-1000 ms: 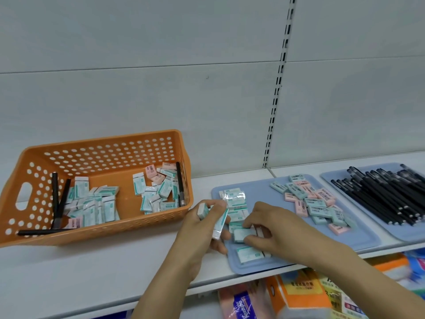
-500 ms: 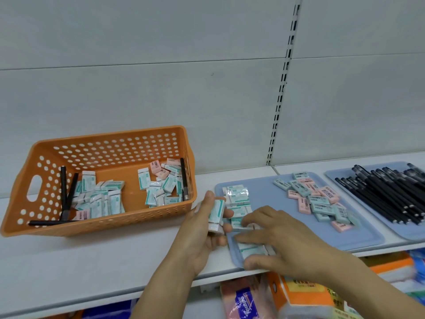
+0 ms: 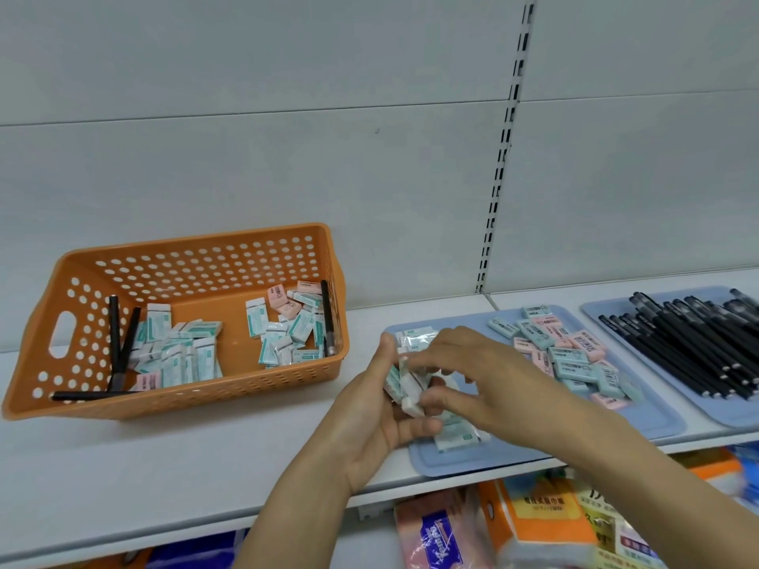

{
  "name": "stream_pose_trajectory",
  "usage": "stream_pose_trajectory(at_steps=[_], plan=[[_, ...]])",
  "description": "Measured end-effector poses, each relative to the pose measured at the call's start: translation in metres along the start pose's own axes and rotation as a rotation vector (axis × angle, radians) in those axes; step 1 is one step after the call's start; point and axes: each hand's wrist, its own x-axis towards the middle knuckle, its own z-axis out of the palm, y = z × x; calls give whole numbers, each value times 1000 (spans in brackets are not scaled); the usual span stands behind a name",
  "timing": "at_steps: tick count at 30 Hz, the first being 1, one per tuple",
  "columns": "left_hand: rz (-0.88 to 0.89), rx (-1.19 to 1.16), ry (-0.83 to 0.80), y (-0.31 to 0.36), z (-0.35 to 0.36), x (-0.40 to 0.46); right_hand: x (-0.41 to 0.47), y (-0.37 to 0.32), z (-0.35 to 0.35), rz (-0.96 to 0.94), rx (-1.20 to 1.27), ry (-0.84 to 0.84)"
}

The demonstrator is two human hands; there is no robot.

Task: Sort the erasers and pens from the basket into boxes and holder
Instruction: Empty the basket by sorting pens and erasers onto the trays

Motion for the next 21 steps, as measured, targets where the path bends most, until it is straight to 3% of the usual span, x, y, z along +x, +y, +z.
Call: stream_pose_trajectory(at_steps=[4,9,13,15,18,21], plan=[[-56,99,-6,-1,-3,-5,2,1,7,-30,-118,-56],[-4,28,124,-2,-7,-5,11,13,15,111,-284,16],[35,-85,263,-3,-5,-5,11,22,18,107,-407,-151],[39,-136,266,-4,-4,-6,9,20,18,122,-303,-76],[44,-208,168,0,0,-7,11,6,11,147,67,71],[71,-262,19,4,7,-10,16,-10,11,130,-19,-21]])
